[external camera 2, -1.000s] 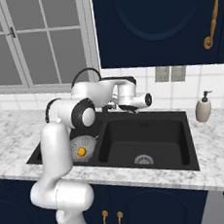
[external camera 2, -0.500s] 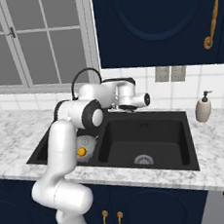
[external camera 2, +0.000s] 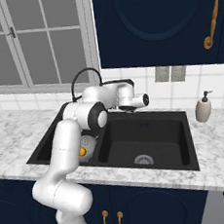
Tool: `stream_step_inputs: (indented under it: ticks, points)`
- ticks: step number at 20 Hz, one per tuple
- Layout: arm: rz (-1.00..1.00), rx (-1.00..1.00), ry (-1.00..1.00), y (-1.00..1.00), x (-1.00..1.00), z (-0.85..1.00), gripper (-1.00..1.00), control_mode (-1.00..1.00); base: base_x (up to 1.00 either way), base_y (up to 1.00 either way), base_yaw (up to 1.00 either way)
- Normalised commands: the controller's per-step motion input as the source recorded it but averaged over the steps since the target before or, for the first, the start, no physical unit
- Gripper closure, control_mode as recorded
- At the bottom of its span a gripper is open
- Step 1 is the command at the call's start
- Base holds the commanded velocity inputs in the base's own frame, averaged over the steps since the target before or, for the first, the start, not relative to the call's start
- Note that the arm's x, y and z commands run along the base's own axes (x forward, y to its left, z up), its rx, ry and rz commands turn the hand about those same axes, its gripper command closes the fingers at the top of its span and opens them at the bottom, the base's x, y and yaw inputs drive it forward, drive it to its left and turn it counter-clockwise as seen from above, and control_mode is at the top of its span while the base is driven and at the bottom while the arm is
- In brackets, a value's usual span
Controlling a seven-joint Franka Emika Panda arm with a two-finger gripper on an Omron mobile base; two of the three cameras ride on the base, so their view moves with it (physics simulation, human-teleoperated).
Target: Put the colander in the sink, put the tangerine in the colander, and turn on the sink faucet and pour water over the colander.
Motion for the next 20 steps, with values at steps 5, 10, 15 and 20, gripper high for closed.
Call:
stream_step_inputs:
  ticks: [5, 10, 15, 20]
  points:
    - [0.0, -0.03, 0.0, 0.02, 0.22, -0.06, -1.0, -1.0, 0.0, 0.0, 0.0]
    - [0.0, -0.03, 0.0, 0.01, 0.25, -0.06, -1.0, -1.0, 0.0, 0.0, 0.0]
    - [-0.01, -0.04, 0.0, 0.0, 0.27, -0.11, -1.0, -1.0, 0.0, 0.0, 0.0]
    - [-0.02, -0.04, 0.0, 0.0, 0.2, -0.16, -1.0, -1.0, 0.0, 0.0, 0.0]
